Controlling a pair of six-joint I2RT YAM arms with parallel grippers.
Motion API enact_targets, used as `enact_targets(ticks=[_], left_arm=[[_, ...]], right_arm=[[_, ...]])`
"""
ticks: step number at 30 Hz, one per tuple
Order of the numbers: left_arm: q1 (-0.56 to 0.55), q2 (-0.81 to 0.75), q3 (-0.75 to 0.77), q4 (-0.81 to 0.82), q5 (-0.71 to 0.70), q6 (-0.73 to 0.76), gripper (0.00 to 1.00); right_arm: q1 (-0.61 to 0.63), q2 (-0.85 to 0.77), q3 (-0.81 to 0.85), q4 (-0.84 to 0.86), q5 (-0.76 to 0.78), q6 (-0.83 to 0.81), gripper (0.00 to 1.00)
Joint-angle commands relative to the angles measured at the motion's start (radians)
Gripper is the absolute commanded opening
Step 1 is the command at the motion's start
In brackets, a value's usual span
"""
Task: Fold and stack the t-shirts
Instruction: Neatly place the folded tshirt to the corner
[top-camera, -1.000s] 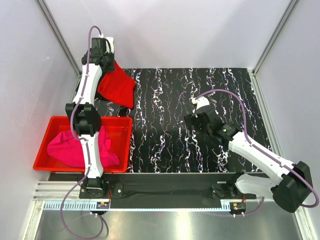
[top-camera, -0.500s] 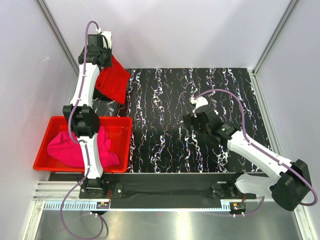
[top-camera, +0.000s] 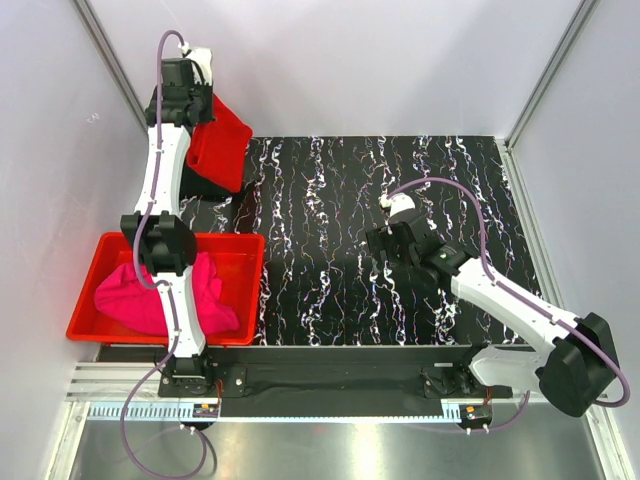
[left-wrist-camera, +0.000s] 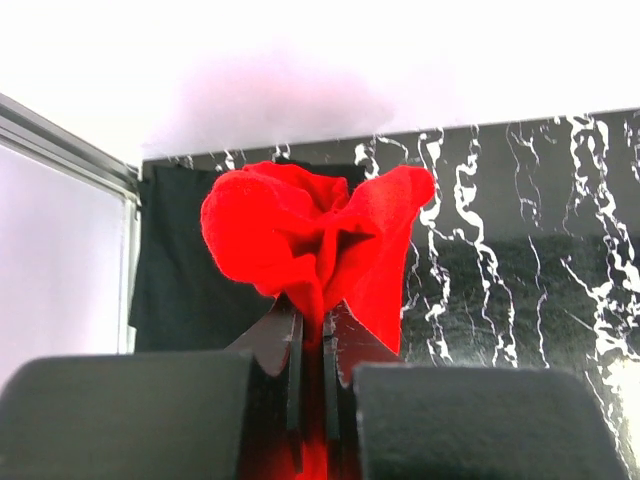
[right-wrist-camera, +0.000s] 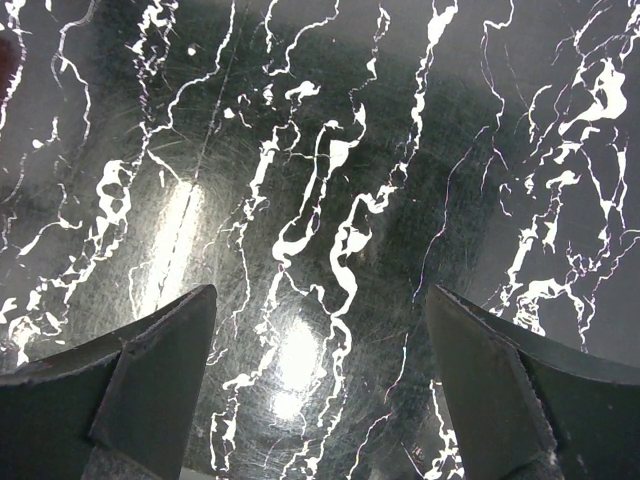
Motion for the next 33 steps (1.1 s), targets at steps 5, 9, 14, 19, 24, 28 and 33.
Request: enact_targets(ticks=[5, 9, 14, 19, 24, 28, 33], left_arm=[[0.032, -0.016, 0.054, 0.095, 0.024, 0.027, 0.0], [0.035, -0.013, 0.046, 0.095, 0.033, 0.025, 0.0], [0.043, -0.006, 0.023, 0.107, 0.027, 0.048, 0.0], [0.057, 0.013, 0.011, 0.13, 0.039, 0.05, 0.0], [0.064, 0.019, -0.041, 0.195, 0.026, 0.056, 0.0], [0.073, 0.04, -0.049, 0.227, 0.009, 0.076, 0.0], [0.09, 0.059, -0.072, 0.273, -0.022, 0.107, 0.0]], right_arm=[[-0.013, 0.031, 0.055, 0.028, -0.015, 0.014, 0.92], [-0.013, 0.043, 0.059, 0.03, -0.019, 0.018, 0.92], [-0.015, 0.058, 0.07, 0.031, -0.022, 0.022, 0.92], [-0.015, 0.072, 0.076, 0.018, -0.021, 0.031, 0.92], [-0.018, 0.101, 0.093, 0.015, -0.022, 0.032, 0.92], [-0.019, 0.124, 0.105, 0.01, -0.025, 0.032, 0.92], [-0.025, 0.167, 0.124, 0.005, -0.033, 0.037, 0.92]])
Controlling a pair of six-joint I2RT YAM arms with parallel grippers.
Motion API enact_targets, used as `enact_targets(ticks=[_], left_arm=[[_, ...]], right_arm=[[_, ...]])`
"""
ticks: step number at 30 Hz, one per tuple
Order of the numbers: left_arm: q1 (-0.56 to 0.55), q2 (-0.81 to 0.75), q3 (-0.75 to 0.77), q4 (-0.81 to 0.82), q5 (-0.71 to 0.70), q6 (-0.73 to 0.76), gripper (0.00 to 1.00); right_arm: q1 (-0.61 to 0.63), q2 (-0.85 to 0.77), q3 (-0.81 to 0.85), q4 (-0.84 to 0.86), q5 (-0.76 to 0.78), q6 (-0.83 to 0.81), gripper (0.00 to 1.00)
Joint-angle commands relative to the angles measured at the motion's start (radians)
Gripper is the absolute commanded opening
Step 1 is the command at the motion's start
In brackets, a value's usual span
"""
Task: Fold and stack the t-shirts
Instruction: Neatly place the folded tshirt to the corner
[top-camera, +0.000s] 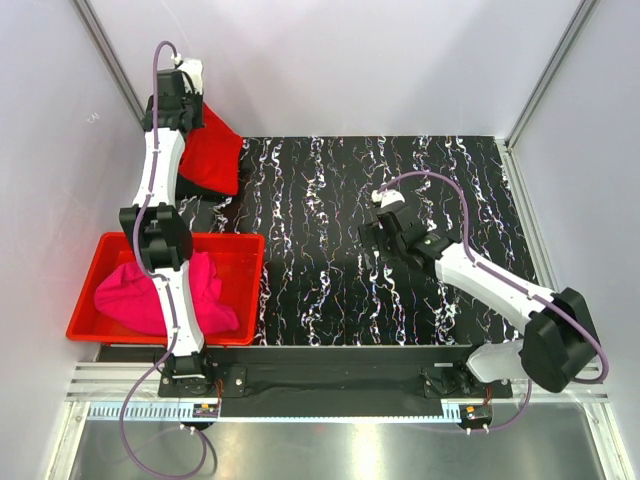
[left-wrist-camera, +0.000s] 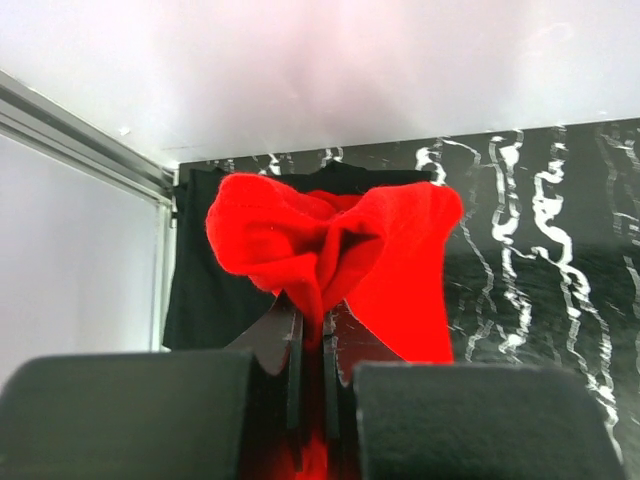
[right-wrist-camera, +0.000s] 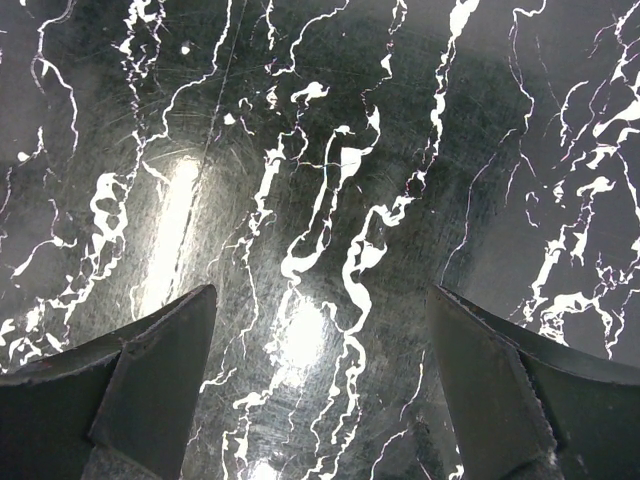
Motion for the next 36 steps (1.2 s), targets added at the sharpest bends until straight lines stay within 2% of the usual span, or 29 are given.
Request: enact_targets(ticks=[1, 16, 23, 26, 27, 30, 31, 32, 33, 34, 36], left_arm=[[0.022, -0.003, -0.016, 0.142, -0.035, 0.042, 0.0], [0.048, 0.125, -0.053, 0.3, -0.06, 0.064, 0.0], [0.067, 0.166, -0.105, 0.375, -0.158, 0.091, 0.03], [0.079, 0.194, -0.099, 0.389, -0.176, 0.088, 0.12], [0.083, 0.206, -0.097, 0.393, -0.184, 0.082, 0.22], [0.086, 0.223, -0.097, 0.404, -0.251, 0.087, 0.22], [0.088, 0.226, -0.09, 0.425, -0.334, 0.09, 0.38], [0.087, 0.229, -0.081, 0.436, -0.379, 0.093, 0.48], [0.086, 0.234, -0.059, 0.439, -0.461, 0.082, 0.49], [0.086, 0.232, -0.007, 0.436, -0.483, 0.065, 0.51], [0.086, 0.205, 0.027, 0.444, -0.464, -0.002, 0.59]], right_arm=[[-0.013, 0.028, 0.059, 0.005, -0.009, 0.015, 0.92], [-0.029, 0.14, 0.142, -0.031, -0.015, 0.025, 0.93], [-0.036, 0.184, 0.179, -0.06, -0.018, 0.027, 0.93], [-0.041, 0.205, 0.198, -0.071, -0.026, 0.016, 0.93], [-0.042, 0.212, 0.203, -0.074, -0.024, 0.016, 0.93], [-0.05, 0.229, 0.215, -0.081, -0.032, 0.012, 0.93], [-0.055, 0.233, 0.222, -0.084, -0.035, 0.012, 0.93], [-0.056, 0.235, 0.222, -0.089, -0.037, 0.015, 0.93], [-0.058, 0.235, 0.223, -0.09, -0.037, 0.019, 0.93], [-0.061, 0.23, 0.22, -0.092, -0.04, 0.022, 0.93], [-0.062, 0.226, 0.214, -0.09, -0.043, 0.03, 0.93]])
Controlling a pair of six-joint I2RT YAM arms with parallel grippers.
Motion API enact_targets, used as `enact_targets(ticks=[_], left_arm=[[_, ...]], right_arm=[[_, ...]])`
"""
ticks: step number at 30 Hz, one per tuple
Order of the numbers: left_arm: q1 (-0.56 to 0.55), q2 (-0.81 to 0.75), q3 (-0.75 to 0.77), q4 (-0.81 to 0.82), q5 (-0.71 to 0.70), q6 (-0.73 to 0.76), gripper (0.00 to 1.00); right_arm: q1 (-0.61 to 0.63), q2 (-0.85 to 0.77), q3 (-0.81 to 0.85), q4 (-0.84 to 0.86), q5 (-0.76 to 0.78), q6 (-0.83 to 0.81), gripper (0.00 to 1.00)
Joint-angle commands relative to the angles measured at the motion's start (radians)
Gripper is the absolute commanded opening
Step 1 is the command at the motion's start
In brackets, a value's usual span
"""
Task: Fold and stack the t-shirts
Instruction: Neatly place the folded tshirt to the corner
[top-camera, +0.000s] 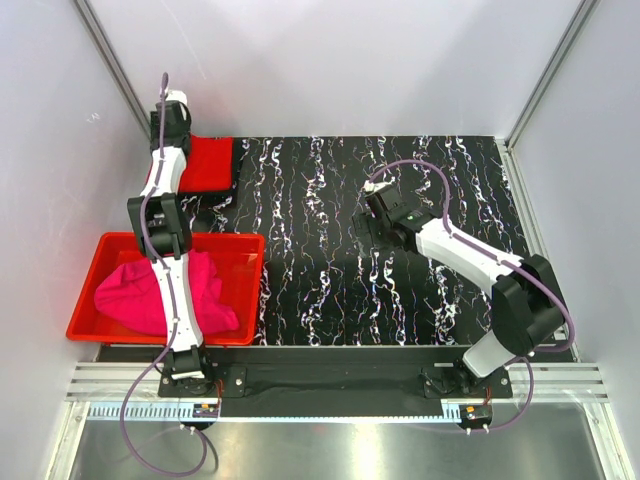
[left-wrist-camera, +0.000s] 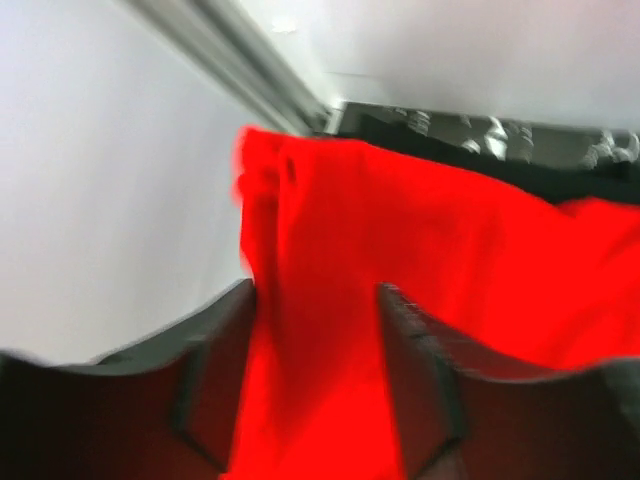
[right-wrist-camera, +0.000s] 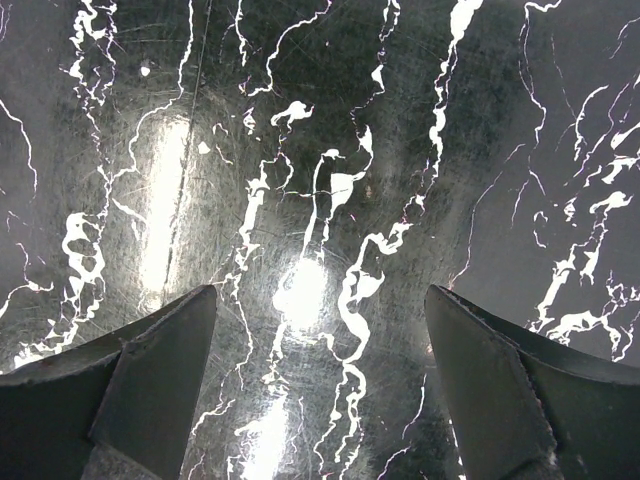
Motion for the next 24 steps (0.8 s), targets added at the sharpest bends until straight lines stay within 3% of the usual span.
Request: enact_targets(ticks=[1, 5, 8, 12, 18, 24], left_arm=[[0.004, -0.059, 0.103, 0.113, -0.106, -0.106, 0.71], [0.005, -0.18, -0.02, 0.177, -0.02, -0.252, 0.72], [0.005, -0.216, -0.084, 0.173, 0.113, -0.308, 0.58], [0.017, -0.199, -0.078, 0.019, 0.268, -0.349, 0.39], [0.028, -0.266, -0.28, 0.074, 0.544, -0.497, 0.28], [0.018, -0.259, -0.379, 0.06, 0.644, -0.629, 0.2]], right_arm=[[-0.01, -0.017, 0.025, -0.005, -0.017, 0.019, 0.93], [-0.012, -0.043, -0.024, 0.042, -0.028, 0.045, 0.93], [-0.012, -0.067, -0.063, 0.064, -0.028, 0.067, 0.93], [-0.013, -0.101, -0.105, 0.082, -0.025, 0.064, 0.93], [-0.019, -0.121, -0.122, 0.105, -0.023, 0.039, 0.93], [-0.042, -0.164, -0.14, 0.11, -0.037, 0.047, 0.93]])
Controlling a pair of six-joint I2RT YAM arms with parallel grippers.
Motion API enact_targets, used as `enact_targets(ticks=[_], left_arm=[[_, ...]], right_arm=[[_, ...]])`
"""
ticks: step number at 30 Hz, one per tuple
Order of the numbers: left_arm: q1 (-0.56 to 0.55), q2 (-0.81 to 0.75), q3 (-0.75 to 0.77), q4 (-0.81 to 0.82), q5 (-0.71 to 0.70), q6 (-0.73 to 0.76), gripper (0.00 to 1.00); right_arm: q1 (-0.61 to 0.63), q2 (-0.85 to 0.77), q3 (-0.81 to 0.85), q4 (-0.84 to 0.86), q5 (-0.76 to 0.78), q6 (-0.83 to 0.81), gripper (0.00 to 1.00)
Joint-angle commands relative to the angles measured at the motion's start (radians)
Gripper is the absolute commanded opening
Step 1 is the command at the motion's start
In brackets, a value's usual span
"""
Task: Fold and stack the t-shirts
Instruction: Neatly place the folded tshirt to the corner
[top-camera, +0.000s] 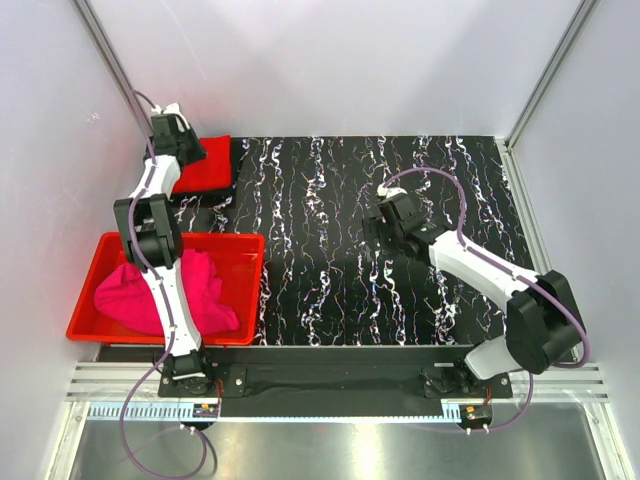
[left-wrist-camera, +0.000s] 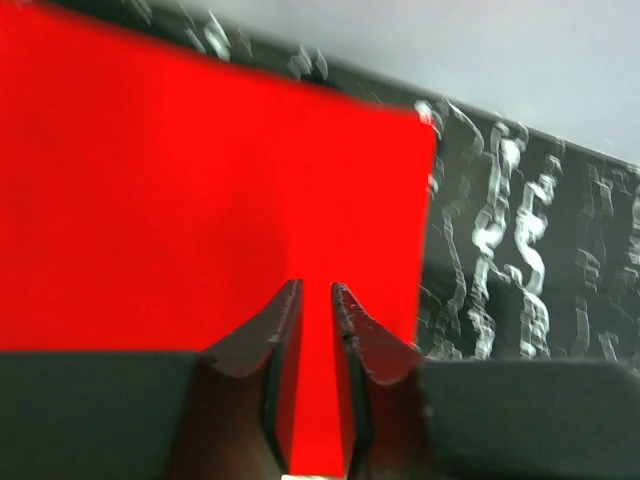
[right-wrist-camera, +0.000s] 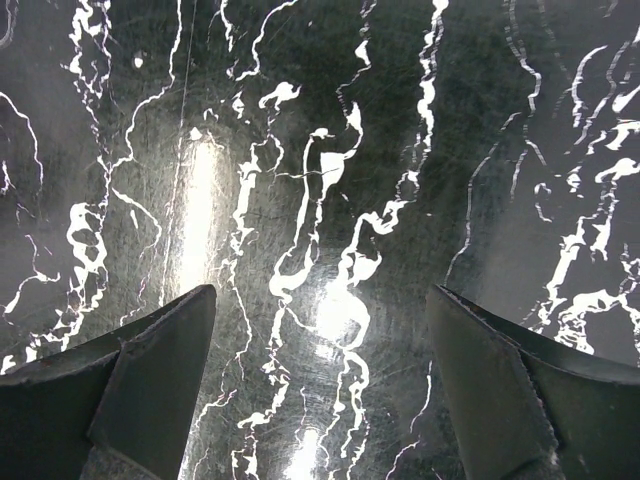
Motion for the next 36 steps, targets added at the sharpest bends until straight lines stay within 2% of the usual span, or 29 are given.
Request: enact_targets(ticks=[1, 2, 6, 10, 11, 12, 15, 18, 22, 23, 26, 28, 29, 30, 32, 33, 36], left_arm=[[-0.003, -0.043, -0.06, 0.053, 0.151, -0.137, 0.19], [-0.007, -0.048, -0.077, 0.059, 0.167, -0.153, 0.16], [-0.011, -0.068, -0.172, 0.107, 0.162, -0.229, 0.15], [-0.048, -0.101, -0.141, 0.021, 0.099, -0.207, 0.15], [-0.062, -0.145, -0.134, 0.01, 0.078, -0.19, 0.22], [-0.075, -0.167, -0.12, -0.042, 0.031, -0.144, 0.24], [-0.129, -0.239, -0.085, -0.131, 0.026, -0.098, 0.31], [-0.197, -0.34, -0.175, -0.151, 0.033, -0.111, 0.4], [-0.34, -0.529, -0.403, -0.093, 0.072, -0.166, 0.4], [-0.367, -0.561, -0.505, -0.05, 0.094, -0.212, 0.4], [-0.473, -0.693, -0.682, 0.075, 0.133, -0.3, 0.4], [-0.525, -0.792, -0.921, 0.199, 0.186, -0.378, 0.41], [-0.536, -0.831, -0.922, 0.229, 0.187, -0.405, 0.41], [-0.545, -0.874, -1.042, 0.29, 0.2, -0.435, 0.41], [-0.553, -1.006, -1.176, 0.431, 0.226, -0.516, 0.43], [-0.554, -1.05, -1.282, 0.458, 0.24, -0.533, 0.44], [-0.557, -1.23, -1.454, 0.532, 0.257, -0.573, 0.46]], right_arm=[[-0.019, -0.066, -0.016, 0.041, -0.015, 0.003, 0.93], [-0.022, -0.071, -0.019, 0.041, -0.015, 0.005, 0.93], [-0.026, -0.099, -0.024, 0.038, -0.015, 0.009, 0.93], [-0.038, -0.12, -0.031, 0.031, -0.038, 0.034, 0.93], [-0.039, -0.128, -0.034, 0.031, -0.045, 0.04, 0.93], [-0.042, -0.135, -0.042, 0.037, -0.07, 0.06, 0.94], [-0.045, -0.194, -0.089, 0.071, -0.086, 0.116, 0.94], [-0.05, -0.278, -0.19, 0.129, -0.084, 0.182, 0.95], [-0.055, -0.399, -0.324, 0.221, -0.08, 0.299, 0.96], [-0.055, -0.418, -0.355, 0.235, -0.08, 0.363, 0.96], [-0.055, -0.513, -0.496, 0.32, -0.091, 0.458, 0.96], [-0.055, -0.606, -0.608, 0.393, -0.083, 0.573, 0.96], [-0.056, -0.641, -0.644, 0.406, -0.083, 0.606, 0.97], [-0.055, -0.713, -0.704, 0.409, -0.066, 0.636, 0.97], [-0.055, -0.792, -0.749, 0.378, -0.045, 0.702, 1.0], [-0.055, -0.871, -0.78, 0.348, -0.026, 0.728, 1.0], [-0.053, -1.043, -0.842, 0.236, -0.022, 0.779, 1.0]])
